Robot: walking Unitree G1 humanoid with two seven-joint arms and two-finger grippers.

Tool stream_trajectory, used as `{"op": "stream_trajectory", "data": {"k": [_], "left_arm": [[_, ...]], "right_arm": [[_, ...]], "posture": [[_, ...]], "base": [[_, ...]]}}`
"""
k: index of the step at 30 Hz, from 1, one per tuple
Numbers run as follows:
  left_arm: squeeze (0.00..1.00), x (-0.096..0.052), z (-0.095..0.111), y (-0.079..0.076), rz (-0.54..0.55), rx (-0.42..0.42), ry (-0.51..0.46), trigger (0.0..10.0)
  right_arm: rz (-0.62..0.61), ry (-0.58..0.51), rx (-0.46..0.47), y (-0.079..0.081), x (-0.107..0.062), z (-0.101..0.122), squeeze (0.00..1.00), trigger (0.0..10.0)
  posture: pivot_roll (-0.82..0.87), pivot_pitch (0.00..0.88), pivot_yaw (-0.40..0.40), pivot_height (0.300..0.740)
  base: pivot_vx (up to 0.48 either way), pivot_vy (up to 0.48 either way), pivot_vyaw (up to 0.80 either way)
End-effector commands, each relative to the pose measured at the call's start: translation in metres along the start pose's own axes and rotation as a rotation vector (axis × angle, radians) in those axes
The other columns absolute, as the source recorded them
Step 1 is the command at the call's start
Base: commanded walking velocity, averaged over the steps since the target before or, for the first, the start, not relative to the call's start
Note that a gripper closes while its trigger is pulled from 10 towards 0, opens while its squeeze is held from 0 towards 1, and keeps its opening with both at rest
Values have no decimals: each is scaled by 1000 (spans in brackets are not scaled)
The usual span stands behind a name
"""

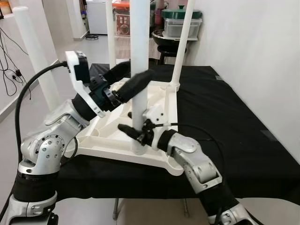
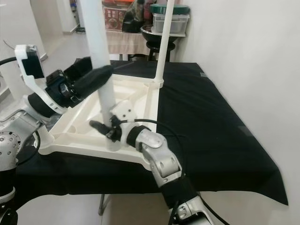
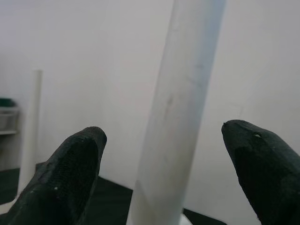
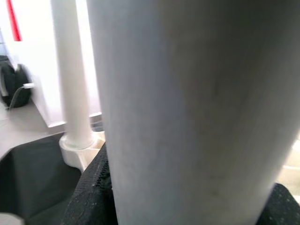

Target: Building children table

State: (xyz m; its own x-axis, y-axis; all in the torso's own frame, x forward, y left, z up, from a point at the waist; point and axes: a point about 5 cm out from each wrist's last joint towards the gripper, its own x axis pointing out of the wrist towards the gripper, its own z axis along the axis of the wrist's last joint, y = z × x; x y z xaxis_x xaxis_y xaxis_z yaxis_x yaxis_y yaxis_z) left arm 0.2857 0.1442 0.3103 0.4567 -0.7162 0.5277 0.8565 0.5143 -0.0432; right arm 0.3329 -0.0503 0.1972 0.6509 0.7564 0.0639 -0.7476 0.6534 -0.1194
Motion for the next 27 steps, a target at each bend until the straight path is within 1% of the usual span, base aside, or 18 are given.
{"op": "stream_trajectory", "data": {"k": [1,2,3,5,8,9,10,11,12,13,15,16,17,18,21,24,25,27], "left_arm": [[1000,-5,-1,4,49,7,-1,10000],[1000,-10,-2,8,120,10,-10,10000],[1000,-10,-2,8,120,10,-10,10000],[1000,-15,-2,14,190,11,-21,10000],[1000,-16,-2,17,215,10,-26,10000],[549,-19,-2,22,261,2,-37,10000],[0,-24,-2,29,324,-6,-47,10000],[0,-27,-3,34,365,-12,-53,10000],[0,-27,-3,34,365,-12,-53,10000],[0,-34,-7,42,446,-17,-47,10000],[0,-36,-9,43,467,-15,-42,10000],[0,-39,-13,45,495,-19,-33,10000],[0,-39,-13,45,495,-19,-33,10000],[0,-42,-16,46,521,-18,-24,10000],[0,-48,-27,44,574,-14,10,10000],[0,-48,-29,44,580,-15,15,10000],[0,-50,-40,40,603,-7,57,10000],[0,-50,-40,40,603,-7,57,10000]], "right_arm": [[-72,-4,33,-12,-2,1,0,0],[-166,8,49,-27,-6,-1,0,0],[-166,8,49,-27,-6,-1,0,0],[-246,17,58,-40,-10,-2,0,0],[-273,19,63,-44,-11,-2,0,0],[-322,14,80,-52,-14,-2,0,0],[-387,8,100,-62,-18,-1,0,0],[-429,3,114,-68,-21,-1,0,0],[-429,3,114,-68,-21,-1,0,0],[-507,3,134,-78,-26,-2,0,0],[-527,3,139,-81,-27,-2,0,0],[-552,4,147,-84,-29,-2,0,9490],[-552,4,147,-84,-29,-2,0,9490],[-575,8,151,-87,-31,-3,0,10000],[-632,26,164,-92,-35,-7,0,10000],[-640,29,166,-93,-35,-8,0,10000],[-691,32,179,-98,-38,-8,0,10000],[-691,32,179,-98,-38,-8,0,10000]], "posture": [[-57,0,-63,740],[-56,0,-67,740],[-56,0,-67,740],[-56,0,-67,740],[-56,0,-67,740],[-58,0,-69,740],[-58,0,-69,740],[-58,0,-69,740],[-58,0,-69,740],[-58,0,-69,740],[-58,0,-69,740],[-62,0,-66,740],[-62,0,-66,740],[-62,0,-66,740],[-62,0,-65,740],[-62,0,-65,740],[-63,0,-69,740],[-63,0,-69,740]], "base": [[0,0,0],[0,0,0],[0,0,0],[0,0,0],[0,0,0],[0,0,0],[0,0,0],[0,0,0],[0,0,0],[0,0,0],[0,0,0],[0,0,0],[0,0,0],[0,0,0],[0,0,0],[0,0,0],[0,0,0],[0,0,0]]}}
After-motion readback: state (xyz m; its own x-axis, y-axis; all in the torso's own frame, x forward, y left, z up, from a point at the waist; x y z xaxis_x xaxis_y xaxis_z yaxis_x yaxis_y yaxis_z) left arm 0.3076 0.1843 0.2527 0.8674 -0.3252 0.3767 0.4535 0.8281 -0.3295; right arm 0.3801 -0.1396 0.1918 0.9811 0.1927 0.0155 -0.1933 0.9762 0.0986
